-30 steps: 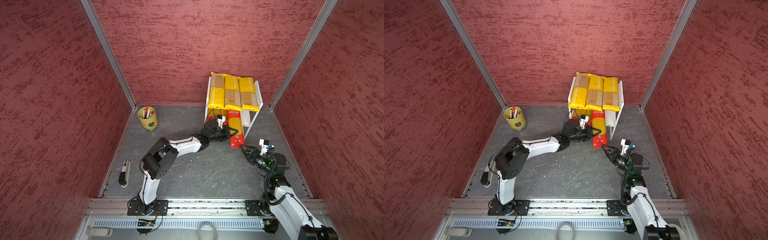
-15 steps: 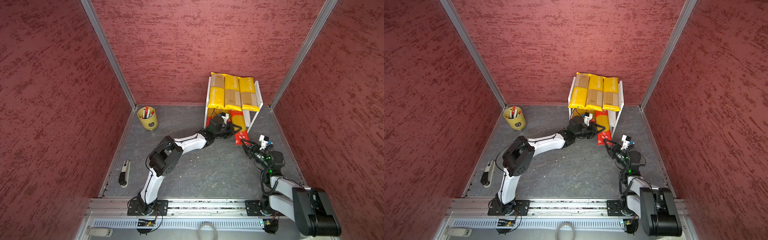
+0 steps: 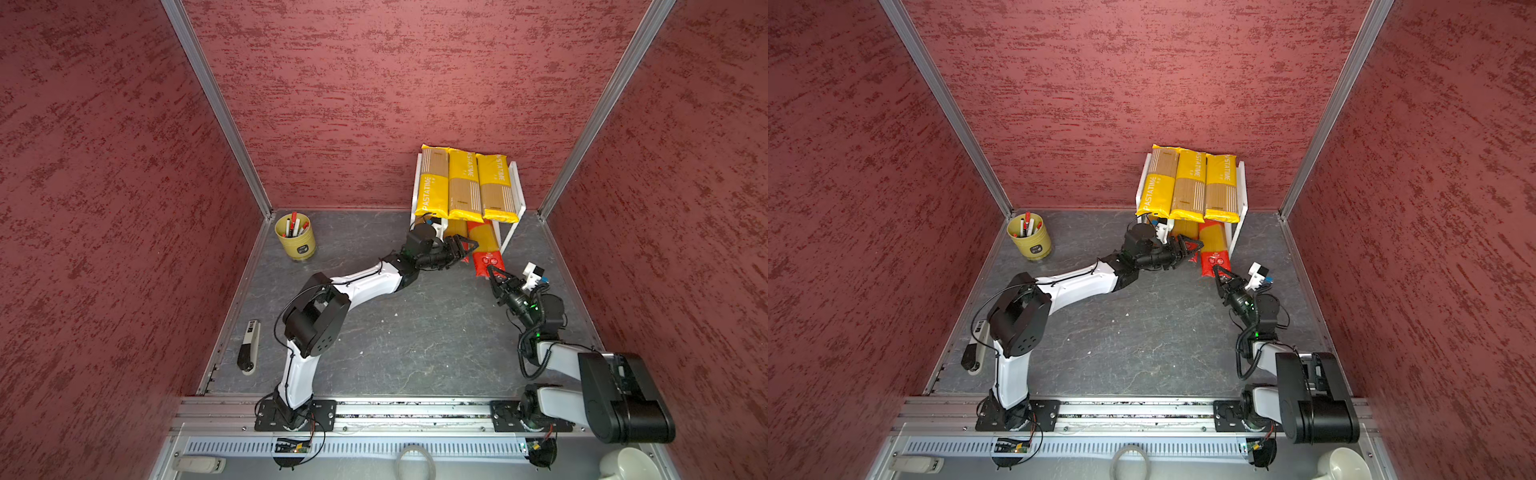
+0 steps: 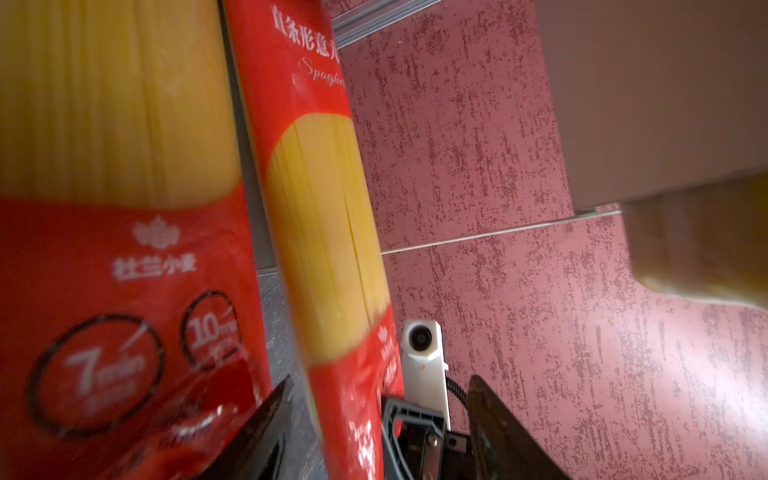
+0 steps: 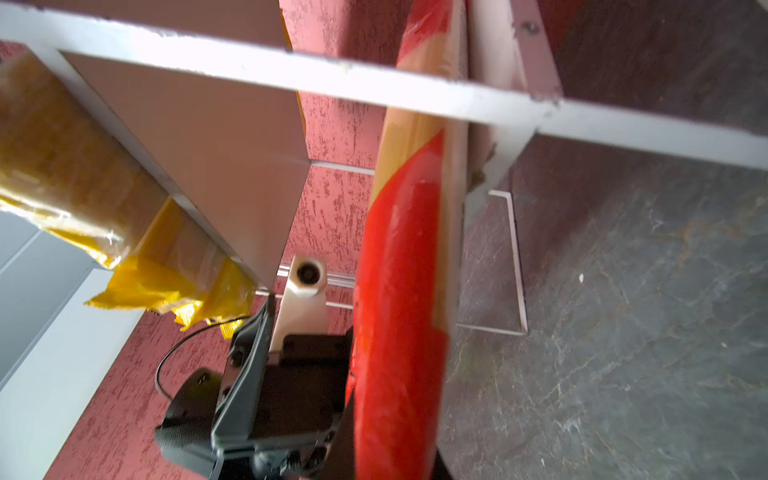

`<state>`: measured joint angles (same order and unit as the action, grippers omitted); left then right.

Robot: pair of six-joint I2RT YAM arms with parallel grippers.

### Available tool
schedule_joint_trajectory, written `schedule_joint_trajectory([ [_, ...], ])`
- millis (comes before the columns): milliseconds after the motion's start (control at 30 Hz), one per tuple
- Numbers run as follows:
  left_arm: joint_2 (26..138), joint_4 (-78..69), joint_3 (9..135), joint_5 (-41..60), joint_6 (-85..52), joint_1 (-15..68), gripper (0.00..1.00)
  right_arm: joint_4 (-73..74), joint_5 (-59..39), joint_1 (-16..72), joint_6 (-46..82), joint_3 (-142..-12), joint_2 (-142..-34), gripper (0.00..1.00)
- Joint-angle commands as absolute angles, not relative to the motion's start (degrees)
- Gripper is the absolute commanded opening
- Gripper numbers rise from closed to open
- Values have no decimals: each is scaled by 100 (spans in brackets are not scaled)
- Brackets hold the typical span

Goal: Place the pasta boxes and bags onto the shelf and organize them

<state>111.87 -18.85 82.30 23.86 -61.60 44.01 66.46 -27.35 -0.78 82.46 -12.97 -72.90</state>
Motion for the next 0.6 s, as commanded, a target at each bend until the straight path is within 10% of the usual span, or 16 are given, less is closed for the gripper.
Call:
schedule_joint_trajectory([
  [0,10679,-2087,7807,2232,-5871,4374,66,6575,-2143,-64,8095,-1827,-7197,4],
  [300,9565,-1964,6410,1676,-5280,4520,67,6208,-2048,301,8066,-2414,-7839,8],
  [567,8555,-1552,5541,1056,-4465,4525,70,4237,-2712,348,7163,-2437,-7244,57],
])
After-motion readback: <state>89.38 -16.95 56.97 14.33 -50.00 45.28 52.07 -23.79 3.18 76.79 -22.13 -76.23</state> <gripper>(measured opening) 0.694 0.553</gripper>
